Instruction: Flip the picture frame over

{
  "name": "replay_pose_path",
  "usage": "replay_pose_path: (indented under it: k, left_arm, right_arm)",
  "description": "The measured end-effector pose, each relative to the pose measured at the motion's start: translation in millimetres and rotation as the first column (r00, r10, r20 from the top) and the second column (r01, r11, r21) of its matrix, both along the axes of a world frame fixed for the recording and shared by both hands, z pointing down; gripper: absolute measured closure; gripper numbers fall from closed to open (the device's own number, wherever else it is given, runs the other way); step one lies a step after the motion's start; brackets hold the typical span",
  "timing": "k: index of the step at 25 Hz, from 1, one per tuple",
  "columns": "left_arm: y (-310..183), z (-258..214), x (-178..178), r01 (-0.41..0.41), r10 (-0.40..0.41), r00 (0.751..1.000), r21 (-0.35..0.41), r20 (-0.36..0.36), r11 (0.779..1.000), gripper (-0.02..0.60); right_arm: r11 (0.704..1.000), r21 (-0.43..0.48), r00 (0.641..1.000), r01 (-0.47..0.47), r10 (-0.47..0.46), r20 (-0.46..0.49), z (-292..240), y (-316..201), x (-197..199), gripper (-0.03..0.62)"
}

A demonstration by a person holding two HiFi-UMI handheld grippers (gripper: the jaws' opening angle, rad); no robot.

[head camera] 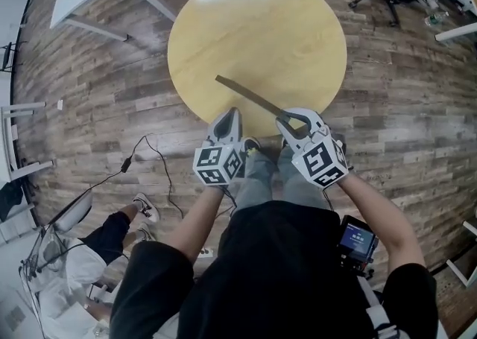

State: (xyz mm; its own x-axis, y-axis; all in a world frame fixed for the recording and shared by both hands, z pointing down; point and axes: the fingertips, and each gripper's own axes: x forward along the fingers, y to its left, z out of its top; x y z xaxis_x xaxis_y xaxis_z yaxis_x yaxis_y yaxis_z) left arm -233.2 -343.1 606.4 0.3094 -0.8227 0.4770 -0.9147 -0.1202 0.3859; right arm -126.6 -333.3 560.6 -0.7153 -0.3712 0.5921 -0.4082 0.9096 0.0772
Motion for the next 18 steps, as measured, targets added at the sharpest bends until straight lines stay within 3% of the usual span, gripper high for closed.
replay_pose_path:
  k: [3, 7, 12, 18]
  left_arm:
    - [5.5, 1.5, -20.9, 0.048, -0.048, 0.999, -0.007, 0.008, 0.999, 0.554]
    - [11.9, 6.9, -47.9, 0.115, -0.114, 0.993, -0.023, 0.036, 0.993, 0.554]
    - [22.1, 15.2, -71.3, 0.163, -0.155, 0.978, -0.050, 0.142, 0.985, 0.552]
    - [34.1, 33.5, -91.0, 0.234, -0.217, 0.963, -0.103, 0.159, 0.967, 0.552]
  right_arm:
    - [0.993, 0.086, 0.995, 0.077, -0.071, -0.069, 1.2, 6.0, -6.3, 0.516]
    - [0.954, 0.206, 0.964, 0.216, -0.175, -0.201, 12.3, 18.8, -10.8, 0.516]
    - [0.885, 0.284, 0.901, 0.368, -0.264, -0.344, 36.2, 34.0, -10.8, 0.514]
    - [0.782, 0.370, 0.826, 0.501, -0.306, -0.473, 67.2, 40.2, -11.1, 0.505]
